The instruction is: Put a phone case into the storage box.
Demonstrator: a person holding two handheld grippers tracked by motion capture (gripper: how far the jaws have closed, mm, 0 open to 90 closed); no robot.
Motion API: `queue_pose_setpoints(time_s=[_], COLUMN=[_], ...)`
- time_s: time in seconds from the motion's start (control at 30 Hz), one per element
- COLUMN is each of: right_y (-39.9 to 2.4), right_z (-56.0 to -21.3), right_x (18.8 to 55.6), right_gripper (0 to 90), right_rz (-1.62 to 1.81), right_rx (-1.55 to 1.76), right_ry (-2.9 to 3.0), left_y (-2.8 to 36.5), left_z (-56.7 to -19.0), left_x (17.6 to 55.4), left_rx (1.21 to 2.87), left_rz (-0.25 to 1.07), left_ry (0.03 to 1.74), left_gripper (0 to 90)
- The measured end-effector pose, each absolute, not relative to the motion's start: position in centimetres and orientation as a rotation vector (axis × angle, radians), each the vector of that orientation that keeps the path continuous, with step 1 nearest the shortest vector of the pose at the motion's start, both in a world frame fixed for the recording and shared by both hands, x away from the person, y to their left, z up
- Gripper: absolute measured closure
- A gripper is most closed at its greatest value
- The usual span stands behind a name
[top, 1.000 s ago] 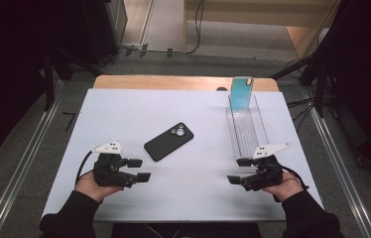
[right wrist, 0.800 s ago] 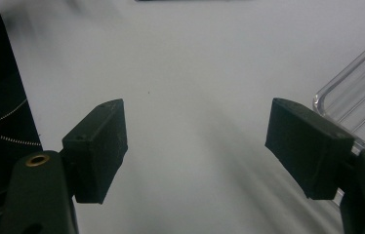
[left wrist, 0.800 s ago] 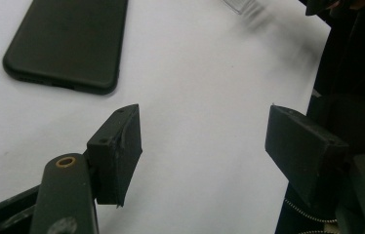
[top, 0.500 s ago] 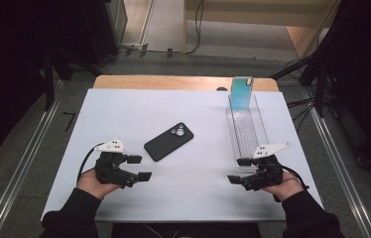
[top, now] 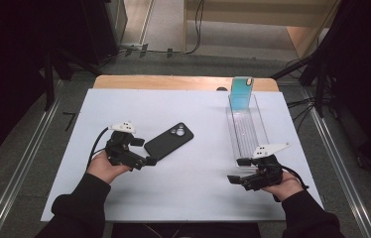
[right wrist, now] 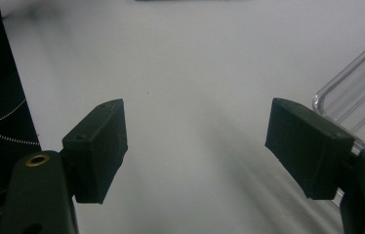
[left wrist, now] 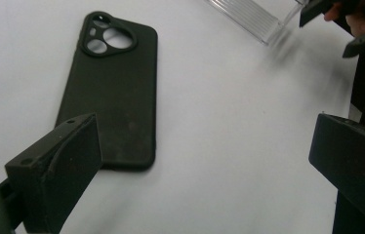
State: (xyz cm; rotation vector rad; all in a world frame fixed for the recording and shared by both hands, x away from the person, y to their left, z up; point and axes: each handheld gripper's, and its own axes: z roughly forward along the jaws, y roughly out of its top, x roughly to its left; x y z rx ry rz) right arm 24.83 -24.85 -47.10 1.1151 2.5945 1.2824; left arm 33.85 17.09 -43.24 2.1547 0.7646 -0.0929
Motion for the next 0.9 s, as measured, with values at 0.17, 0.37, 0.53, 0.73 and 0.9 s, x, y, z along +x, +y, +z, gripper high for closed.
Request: queue_pose_setpoints(time_s=[0.17,0.37,0.53,0.73,0.9], right_y=[-24.9,-24.8,-24.8,-24.8,-24.8], right_z=[-47.1,-47.1,-47.1,-47.1,-47.1], right_x=[24.8,24.9,24.9,24.9,24.9], right_gripper=[21.3,21.3,21.3,21.3,21.3], right_rz=[1.282,1.285,1.287,1.285,1.285], right_rx=[1.116,1.115,1.117,1.115,1.112], right_ry=[2.594,2.596,2.595,2.597,2.601], left_y=[16.3,15.5,14.5,13.4,12.6], left_z=[-42.9,-43.0,-43.1,-43.3,-43.7], left_x=[35.4,36.9,38.3,39.7,40.5], left_rx=[2.153,2.166,2.161,2.171,2.171], left_rz=[-0.075,-0.043,-0.025,-0.007,-0.019], left_ry=[0.759,0.765,0.779,0.778,0.78], left_gripper=[0.0,0.2,0.2,0.2,0.2])
